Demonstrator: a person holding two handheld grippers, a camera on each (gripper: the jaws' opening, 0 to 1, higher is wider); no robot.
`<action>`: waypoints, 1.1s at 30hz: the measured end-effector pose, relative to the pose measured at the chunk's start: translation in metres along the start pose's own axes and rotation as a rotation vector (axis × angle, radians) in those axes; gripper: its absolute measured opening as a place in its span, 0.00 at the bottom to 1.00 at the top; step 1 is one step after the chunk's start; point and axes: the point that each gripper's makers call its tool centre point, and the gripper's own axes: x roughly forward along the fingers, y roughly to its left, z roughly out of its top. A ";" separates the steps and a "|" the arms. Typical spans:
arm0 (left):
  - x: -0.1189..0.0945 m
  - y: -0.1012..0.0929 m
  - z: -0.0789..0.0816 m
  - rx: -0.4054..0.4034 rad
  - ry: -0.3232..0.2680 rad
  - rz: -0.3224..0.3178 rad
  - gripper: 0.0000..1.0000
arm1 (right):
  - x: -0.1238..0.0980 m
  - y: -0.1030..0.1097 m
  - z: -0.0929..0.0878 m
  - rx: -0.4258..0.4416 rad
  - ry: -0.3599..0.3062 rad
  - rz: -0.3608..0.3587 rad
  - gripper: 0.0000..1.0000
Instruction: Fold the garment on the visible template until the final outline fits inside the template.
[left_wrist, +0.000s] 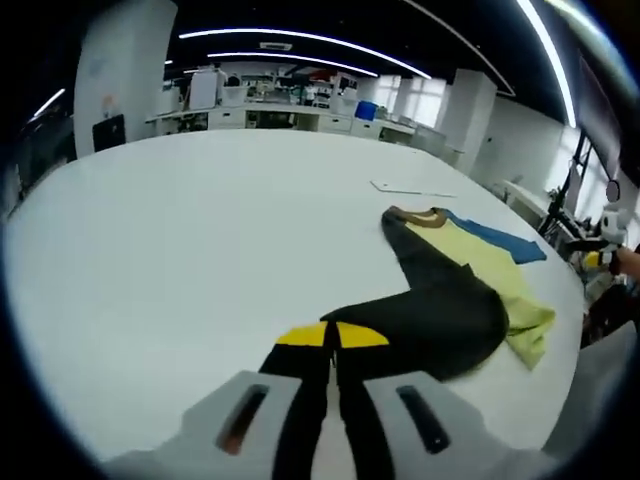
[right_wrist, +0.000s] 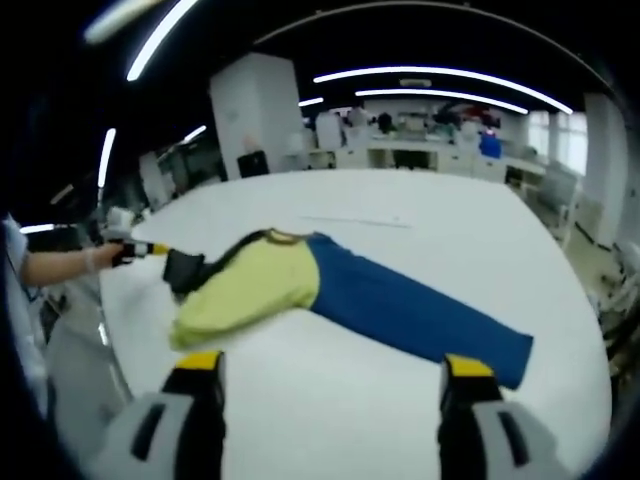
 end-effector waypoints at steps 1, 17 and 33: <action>-0.004 0.023 -0.001 -0.014 0.001 0.009 0.00 | 0.002 0.000 0.000 -0.003 0.001 0.003 0.88; -0.028 0.096 -0.012 -0.116 -0.008 0.182 0.00 | 0.021 0.004 -0.005 -0.008 0.043 0.023 0.90; -0.021 0.150 -0.020 -0.185 0.029 0.312 0.00 | 0.029 0.002 -0.013 0.004 0.072 0.019 0.90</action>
